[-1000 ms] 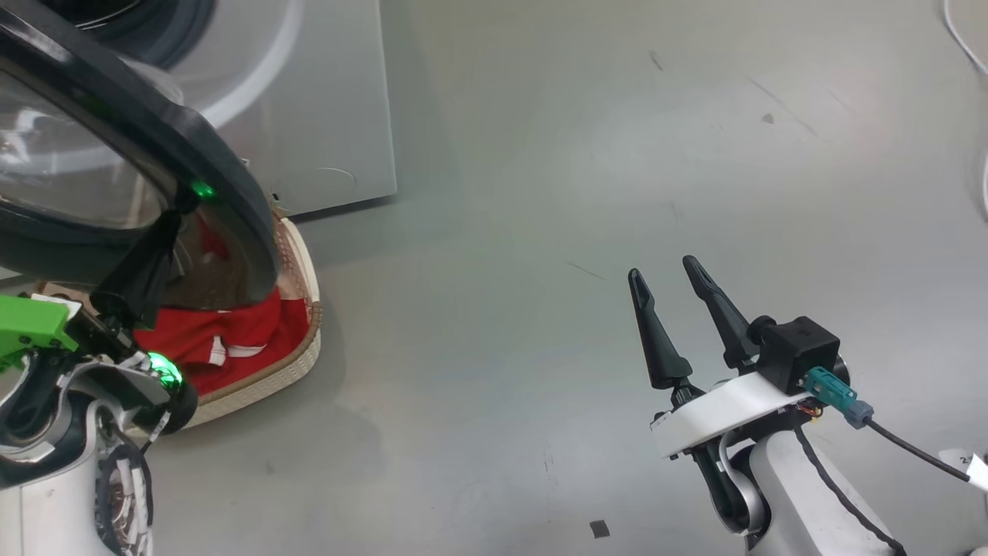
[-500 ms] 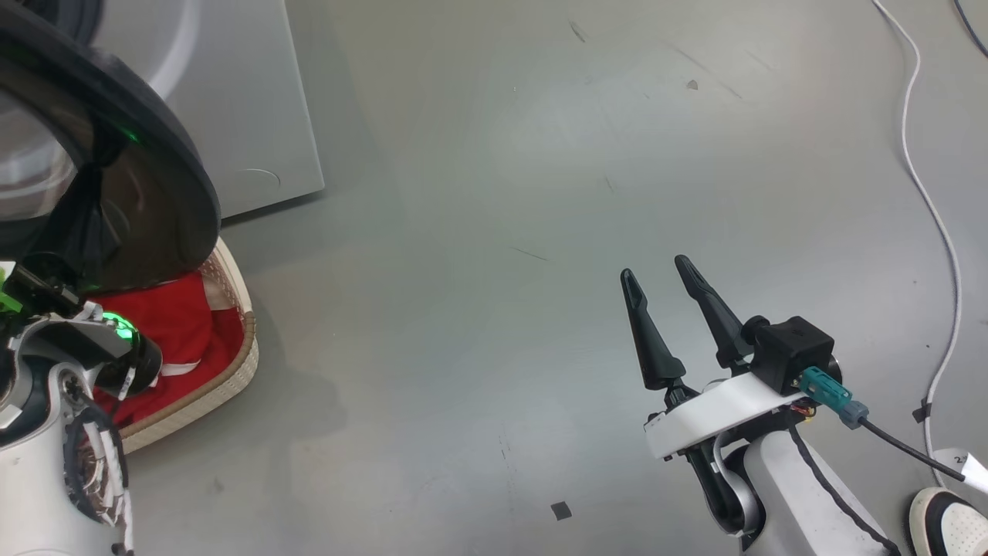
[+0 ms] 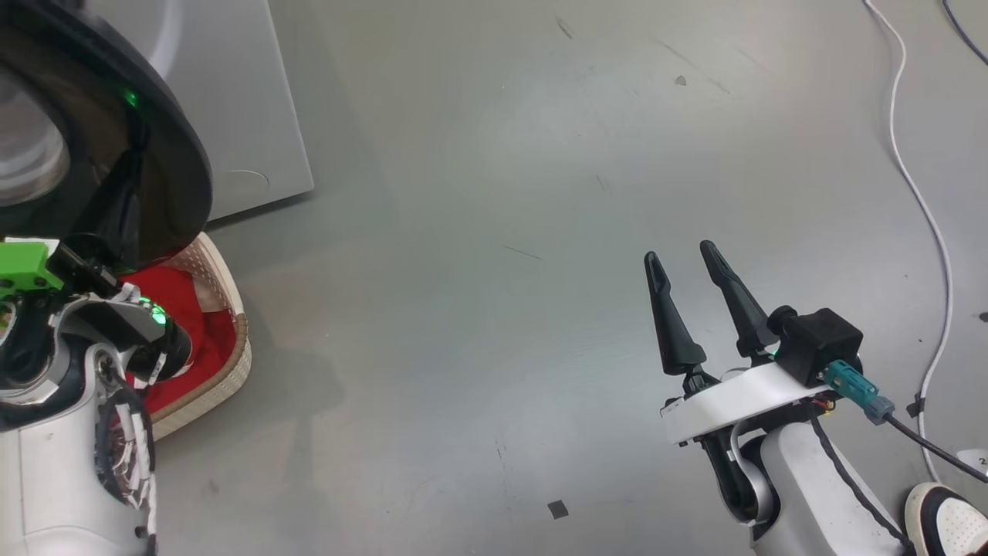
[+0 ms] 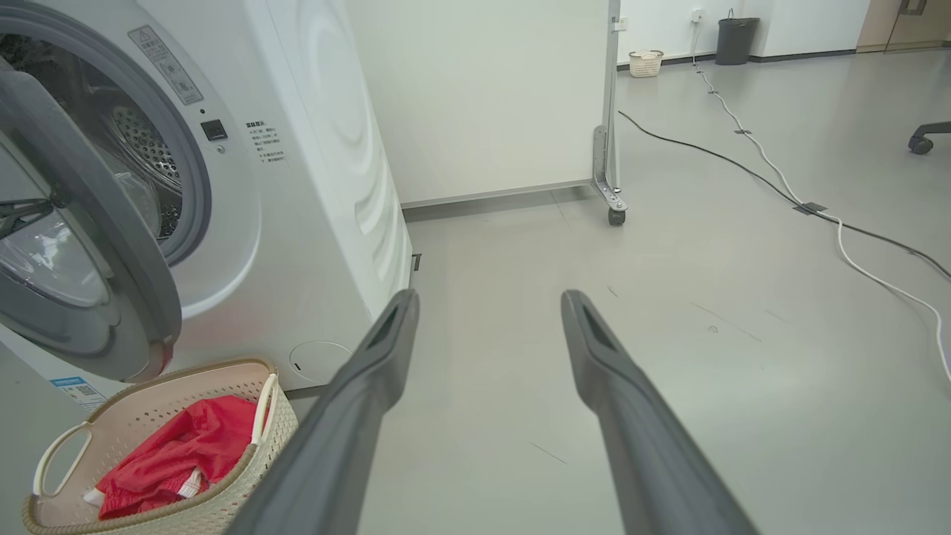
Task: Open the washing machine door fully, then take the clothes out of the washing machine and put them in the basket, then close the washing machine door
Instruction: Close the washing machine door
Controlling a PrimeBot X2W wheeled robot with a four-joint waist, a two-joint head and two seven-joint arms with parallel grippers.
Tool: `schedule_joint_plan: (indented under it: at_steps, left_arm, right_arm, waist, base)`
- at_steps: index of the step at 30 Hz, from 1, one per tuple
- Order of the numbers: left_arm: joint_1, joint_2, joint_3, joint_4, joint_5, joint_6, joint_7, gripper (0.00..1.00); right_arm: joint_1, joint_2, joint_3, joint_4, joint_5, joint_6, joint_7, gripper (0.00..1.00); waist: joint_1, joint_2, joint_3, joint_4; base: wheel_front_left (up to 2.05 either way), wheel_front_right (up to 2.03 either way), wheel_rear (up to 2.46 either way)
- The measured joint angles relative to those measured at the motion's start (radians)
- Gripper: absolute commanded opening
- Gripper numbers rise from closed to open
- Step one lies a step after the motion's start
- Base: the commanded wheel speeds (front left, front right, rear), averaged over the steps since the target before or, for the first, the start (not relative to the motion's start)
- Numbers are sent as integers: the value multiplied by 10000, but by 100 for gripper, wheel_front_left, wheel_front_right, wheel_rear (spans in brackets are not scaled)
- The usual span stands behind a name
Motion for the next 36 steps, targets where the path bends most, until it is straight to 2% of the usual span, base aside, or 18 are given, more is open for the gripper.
schedule_joint_plan:
  at_steps: [4,10,11,14,18,25,36]
  left_arm:
    - [8,4,-311,171,19,-31,33,0]
    - [293,4,-1179,286,894,-430,196,0]
    - [613,13,-1569,364,1336,-644,282,0]
    - [959,109,-2025,420,1929,-901,284,0]
    - [1511,589,-2615,447,3198,-1354,50,0]
    - [2148,1509,-2938,499,5603,-2042,-1530,0]
    - [2816,1507,-3097,-117,7779,-2220,-4257,0]
  right_arm:
    - [2,6,-111,-19,-4,0,0,100]
    - [13,4,-439,-44,-21,0,0,100]
    - [35,-12,-573,-48,-31,0,0,100]
    - [54,-61,-690,-48,-65,0,0,100]
    - [144,-174,-859,-46,-115,0,0,100]
    - [472,-295,-1018,-2,-182,0,0,100]
    - [997,-389,-1122,50,-201,2,0,100]
  waist:
    - [0,0,-73,225]
    - [0,0,-247,608]
    - [0,0,-341,796]
    - [0,0,-451,1000]
    - [0,0,-697,1446]
    - [0,0,-1198,2313]
    - [0,0,-2056,3633]
  base:
    - [0,0,0]
    - [0,0,0]
    - [0,0,0]
    - [0,0,0]
    - [0,0,0]
    - [0,0,0]
    - [0,0,0]
